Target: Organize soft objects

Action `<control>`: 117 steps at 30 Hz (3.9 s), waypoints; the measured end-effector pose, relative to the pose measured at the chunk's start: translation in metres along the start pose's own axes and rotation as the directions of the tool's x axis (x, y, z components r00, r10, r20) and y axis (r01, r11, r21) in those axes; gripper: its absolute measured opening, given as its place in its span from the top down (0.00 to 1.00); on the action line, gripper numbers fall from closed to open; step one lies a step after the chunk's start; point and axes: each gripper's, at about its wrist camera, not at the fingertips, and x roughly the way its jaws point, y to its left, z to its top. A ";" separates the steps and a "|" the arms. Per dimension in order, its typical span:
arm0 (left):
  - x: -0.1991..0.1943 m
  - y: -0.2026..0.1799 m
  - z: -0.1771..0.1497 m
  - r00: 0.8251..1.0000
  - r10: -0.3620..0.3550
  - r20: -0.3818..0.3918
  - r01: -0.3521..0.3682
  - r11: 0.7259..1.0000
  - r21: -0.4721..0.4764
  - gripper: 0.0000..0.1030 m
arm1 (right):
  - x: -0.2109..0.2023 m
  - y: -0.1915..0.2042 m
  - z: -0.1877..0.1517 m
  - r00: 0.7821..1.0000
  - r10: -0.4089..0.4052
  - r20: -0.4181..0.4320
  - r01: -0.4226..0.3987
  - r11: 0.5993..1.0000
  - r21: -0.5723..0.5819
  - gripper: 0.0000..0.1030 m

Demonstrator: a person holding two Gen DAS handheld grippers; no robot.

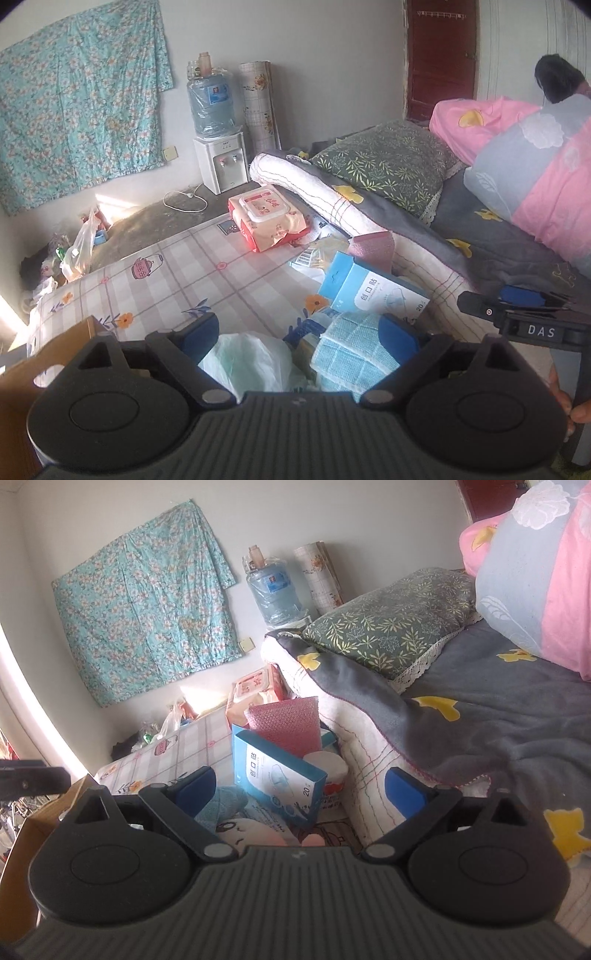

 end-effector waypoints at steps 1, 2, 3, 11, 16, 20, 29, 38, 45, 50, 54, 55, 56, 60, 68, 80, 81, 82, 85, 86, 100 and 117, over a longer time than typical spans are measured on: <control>0.011 0.000 0.006 1.000 -0.003 -0.021 0.004 1.000 0.020 0.19 | 0.010 0.004 0.003 1.000 0.000 -0.015 0.000 1.000 -0.030 0.12; 0.022 0.000 0.010 0.999 -0.004 -0.046 0.005 1.000 0.029 0.26 | 0.019 0.009 0.007 1.000 -0.004 -0.030 0.002 0.998 -0.068 0.14; 0.034 0.001 0.014 0.997 -0.014 -0.075 0.017 0.999 0.029 0.30 | 0.028 0.013 0.010 0.999 -0.006 -0.042 0.002 0.995 -0.098 0.17; 0.107 0.006 0.015 0.962 -0.124 -0.242 0.118 0.992 -0.039 0.60 | 0.104 0.052 0.036 0.975 0.035 -0.221 -0.115 0.925 -0.361 0.39; 0.121 0.006 0.014 0.953 -0.148 -0.265 0.139 0.989 -0.052 0.61 | 0.141 0.060 0.034 0.943 0.021 -0.333 -0.177 0.877 -0.446 0.56; 0.122 0.008 0.015 0.948 -0.172 -0.268 0.158 0.985 -0.073 0.61 | 0.137 0.059 0.037 0.941 0.046 -0.335 -0.201 0.873 -0.445 0.69; 0.103 0.002 0.019 0.947 -0.262 -0.187 0.247 0.964 -0.101 0.50 | 0.085 0.033 0.056 0.962 0.166 -0.216 -0.224 0.934 -0.279 0.82; 0.037 -0.002 0.024 0.890 -0.453 -0.045 0.445 0.886 -0.127 0.04 | 0.020 -0.007 0.066 0.874 0.481 -0.074 -0.464 0.869 0.172 0.82; -0.003 -0.012 0.004 0.867 -0.491 -0.088 0.480 0.869 -0.122 0.00 | -0.012 0.013 0.032 0.785 0.617 -0.057 -0.567 0.753 0.335 0.82; -0.017 -0.008 -0.021 0.878 -0.459 -0.135 0.441 0.886 -0.147 0.01 | -0.034 0.037 0.007 0.732 0.677 -0.069 -0.602 0.692 0.398 0.82; -0.034 0.001 -0.036 0.897 -0.422 -0.130 0.401 0.902 -0.162 0.02 | -0.046 0.055 -0.006 0.704 0.703 -0.104 -0.611 0.674 0.415 0.82; -0.038 0.003 -0.039 0.902 -0.411 -0.130 0.390 0.907 -0.162 0.04 | -0.048 0.061 -0.009 0.690 0.715 -0.113 -0.618 0.663 0.422 0.82; -0.043 0.005 -0.042 0.907 -0.399 -0.131 0.378 0.912 -0.161 0.05 | -0.049 0.066 -0.011 0.683 0.720 -0.123 -0.619 0.660 0.426 0.82; -0.062 0.013 -0.055 0.929 -0.346 -0.134 0.325 0.933 -0.152 0.11 | -0.055 0.096 -0.022 0.644 0.745 -0.173 -0.631 0.645 0.430 0.82; -0.092 0.050 -0.090 0.965 -0.218 -0.145 0.188 0.962 -0.197 0.19 | -0.055 0.160 -0.037 0.571 0.780 -0.255 -0.655 0.620 0.432 0.82; -0.104 0.146 -0.134 0.983 -0.088 -0.159 0.028 0.936 -0.350 0.20 | 0.018 0.278 -0.051 0.448 0.783 -0.431 -0.680 0.612 0.403 0.79; -0.101 0.156 -0.136 0.984 -0.080 -0.162 0.016 0.931 -0.364 0.20 | 0.023 0.286 -0.050 0.449 0.776 -0.442 -0.683 0.617 0.391 0.78; -0.096 0.165 -0.137 0.983 -0.071 -0.171 0.002 0.927 -0.374 0.20 | 0.030 0.297 -0.048 0.459 0.762 -0.457 -0.684 0.631 0.366 0.75; -0.069 0.190 -0.141 0.977 -0.047 -0.207 -0.037 0.924 -0.381 0.19 | 0.046 0.312 -0.039 0.551 0.699 -0.456 -0.674 0.695 0.252 0.48; -0.055 0.198 -0.145 0.972 -0.038 -0.232 -0.054 0.923 -0.381 0.16 | 0.049 0.311 -0.037 0.588 0.677 -0.442 -0.660 0.718 0.221 0.48; 0.042 0.237 -0.210 0.825 -0.163 -0.541 -0.124 0.882 -0.455 0.17 | 0.041 0.213 -0.041 0.669 0.638 -0.381 -0.573 0.769 0.283 0.47; 0.056 0.216 -0.191 0.796 -0.033 -0.604 -0.276 0.869 -0.411 0.30 | 0.043 0.186 -0.046 0.689 0.633 -0.354 -0.534 0.773 0.341 0.47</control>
